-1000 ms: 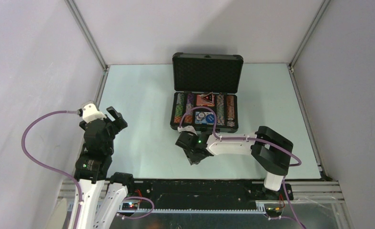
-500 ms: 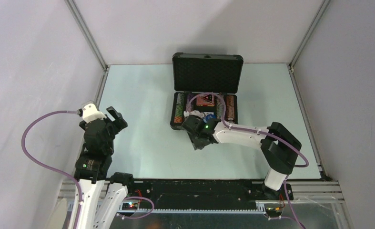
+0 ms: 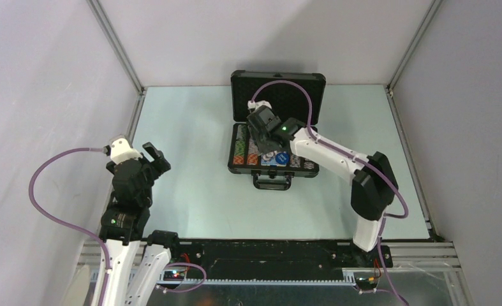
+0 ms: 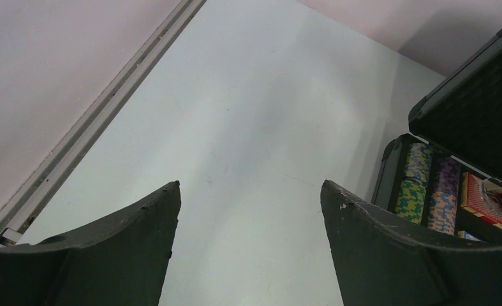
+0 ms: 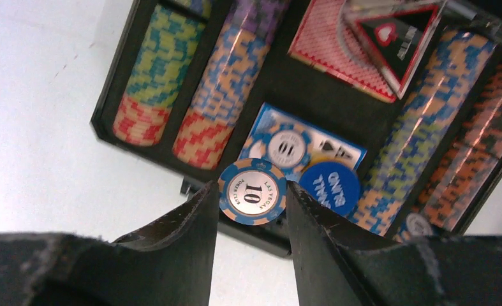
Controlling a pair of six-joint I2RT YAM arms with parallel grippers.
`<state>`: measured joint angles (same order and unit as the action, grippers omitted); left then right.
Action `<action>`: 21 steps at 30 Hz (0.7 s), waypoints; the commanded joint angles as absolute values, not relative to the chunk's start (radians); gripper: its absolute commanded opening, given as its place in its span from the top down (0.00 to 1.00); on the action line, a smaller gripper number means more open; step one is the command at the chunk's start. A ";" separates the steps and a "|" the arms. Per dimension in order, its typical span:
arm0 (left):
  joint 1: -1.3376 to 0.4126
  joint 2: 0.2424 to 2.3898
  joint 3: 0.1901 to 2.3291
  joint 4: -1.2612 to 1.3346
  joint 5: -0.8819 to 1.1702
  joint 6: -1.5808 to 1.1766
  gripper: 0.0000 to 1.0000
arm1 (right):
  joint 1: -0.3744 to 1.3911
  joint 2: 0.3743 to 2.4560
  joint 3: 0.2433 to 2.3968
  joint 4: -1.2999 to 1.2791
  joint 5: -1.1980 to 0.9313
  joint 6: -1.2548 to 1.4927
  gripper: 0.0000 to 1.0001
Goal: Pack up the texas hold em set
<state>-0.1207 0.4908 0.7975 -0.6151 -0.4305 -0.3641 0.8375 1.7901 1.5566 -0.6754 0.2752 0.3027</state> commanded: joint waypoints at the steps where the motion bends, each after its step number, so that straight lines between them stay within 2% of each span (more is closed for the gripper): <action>1: -0.113 0.489 0.791 -0.592 -0.428 -0.340 0.14 | 0.800 1.887 1.666 -0.706 0.264 0.233 0.53; 7: -0.111 0.489 0.791 -0.591 -0.430 -0.340 0.14 | 0.771 1.957 1.728 -0.723 0.258 0.212 0.53; 21: -0.111 0.489 0.792 -0.591 -0.427 -0.340 0.14 | 0.735 1.984 1.707 -0.710 0.204 0.214 0.50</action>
<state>-0.1192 0.4908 0.7975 -0.6151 -0.4305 -0.3641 0.7433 1.9739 1.6764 -0.7212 0.2237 0.2298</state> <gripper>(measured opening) 0.856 0.494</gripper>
